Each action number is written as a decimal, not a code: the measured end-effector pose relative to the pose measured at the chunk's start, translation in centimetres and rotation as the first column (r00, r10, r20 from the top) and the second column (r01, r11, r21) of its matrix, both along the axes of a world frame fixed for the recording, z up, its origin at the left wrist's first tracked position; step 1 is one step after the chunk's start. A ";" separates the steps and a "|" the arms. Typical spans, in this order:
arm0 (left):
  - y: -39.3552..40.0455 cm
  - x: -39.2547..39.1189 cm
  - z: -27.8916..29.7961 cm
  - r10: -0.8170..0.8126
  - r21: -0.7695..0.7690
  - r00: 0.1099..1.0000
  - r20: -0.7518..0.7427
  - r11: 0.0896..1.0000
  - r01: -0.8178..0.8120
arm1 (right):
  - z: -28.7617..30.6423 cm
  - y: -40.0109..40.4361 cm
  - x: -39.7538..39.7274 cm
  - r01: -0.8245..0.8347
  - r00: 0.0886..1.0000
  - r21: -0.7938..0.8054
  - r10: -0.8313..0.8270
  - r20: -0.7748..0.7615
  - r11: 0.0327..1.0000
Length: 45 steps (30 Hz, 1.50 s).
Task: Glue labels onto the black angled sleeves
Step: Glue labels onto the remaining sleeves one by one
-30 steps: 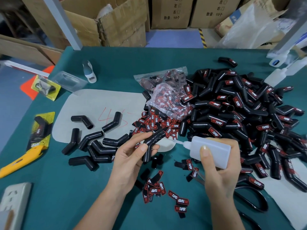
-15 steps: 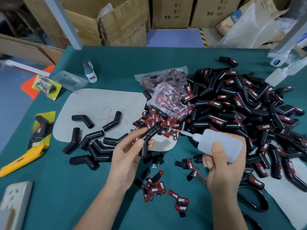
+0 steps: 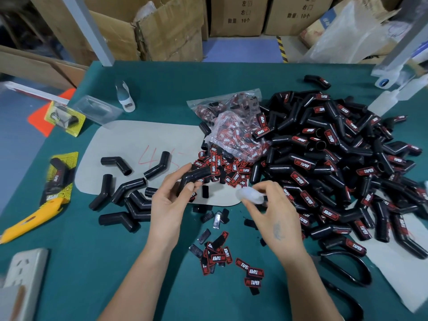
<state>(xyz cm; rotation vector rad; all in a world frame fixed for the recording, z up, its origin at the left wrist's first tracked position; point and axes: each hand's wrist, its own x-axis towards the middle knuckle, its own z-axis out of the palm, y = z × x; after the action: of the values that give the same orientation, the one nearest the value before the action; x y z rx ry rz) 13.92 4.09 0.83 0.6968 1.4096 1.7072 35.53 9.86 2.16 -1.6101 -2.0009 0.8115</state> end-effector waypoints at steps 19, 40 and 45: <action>0.1 -0.1 -0.3 0.095 0.018 0.991 -0.099 0.995 -0.094 | 1.4 -2.3 -0.3 -0.001 0.983 0.684 0.126 -0.134 0.730; 0.5 0.2 -0.2 0.158 0.067 0.987 -0.030 0.986 -0.155 | -0.9 -2.1 -3.4 -0.557 0.823 0.321 0.458 0.337 0.766; 0.4 0.0 -0.1 0.152 0.072 0.988 -0.026 0.986 -0.150 | -0.1 -3.0 -2.9 -0.388 0.787 0.216 0.444 -0.427 0.896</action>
<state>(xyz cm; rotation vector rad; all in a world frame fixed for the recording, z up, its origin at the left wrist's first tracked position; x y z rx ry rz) 13.88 4.51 0.78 0.6721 1.4627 1.8784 32.64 6.85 2.07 -0.7932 -2.0067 1.0960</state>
